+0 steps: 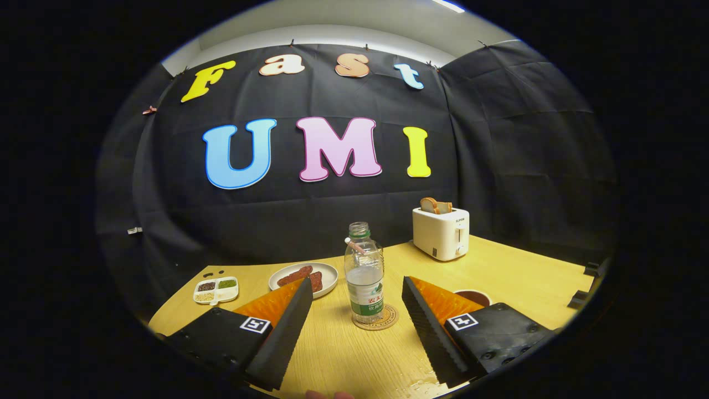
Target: Take the bottle from table, then pour the juice into the cup, finally place the bottle on the coaster
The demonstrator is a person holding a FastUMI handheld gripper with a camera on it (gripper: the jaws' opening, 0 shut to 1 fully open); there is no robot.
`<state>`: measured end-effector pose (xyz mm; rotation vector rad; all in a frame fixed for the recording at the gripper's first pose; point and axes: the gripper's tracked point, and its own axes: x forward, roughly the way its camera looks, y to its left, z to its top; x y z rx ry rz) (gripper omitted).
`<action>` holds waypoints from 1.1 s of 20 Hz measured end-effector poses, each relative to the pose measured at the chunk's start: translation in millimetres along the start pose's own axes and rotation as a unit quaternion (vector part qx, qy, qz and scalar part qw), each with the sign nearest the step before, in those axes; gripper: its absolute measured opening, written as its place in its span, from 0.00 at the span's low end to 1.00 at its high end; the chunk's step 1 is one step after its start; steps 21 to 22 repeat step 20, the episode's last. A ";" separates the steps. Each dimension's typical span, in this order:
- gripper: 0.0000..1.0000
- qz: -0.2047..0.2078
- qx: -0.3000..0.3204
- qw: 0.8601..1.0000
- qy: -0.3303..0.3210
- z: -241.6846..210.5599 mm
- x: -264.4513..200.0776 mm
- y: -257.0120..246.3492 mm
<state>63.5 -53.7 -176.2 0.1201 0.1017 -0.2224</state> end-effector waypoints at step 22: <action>0.99 0.075 0.033 0.997 -0.005 70.5 -46.4 -32.0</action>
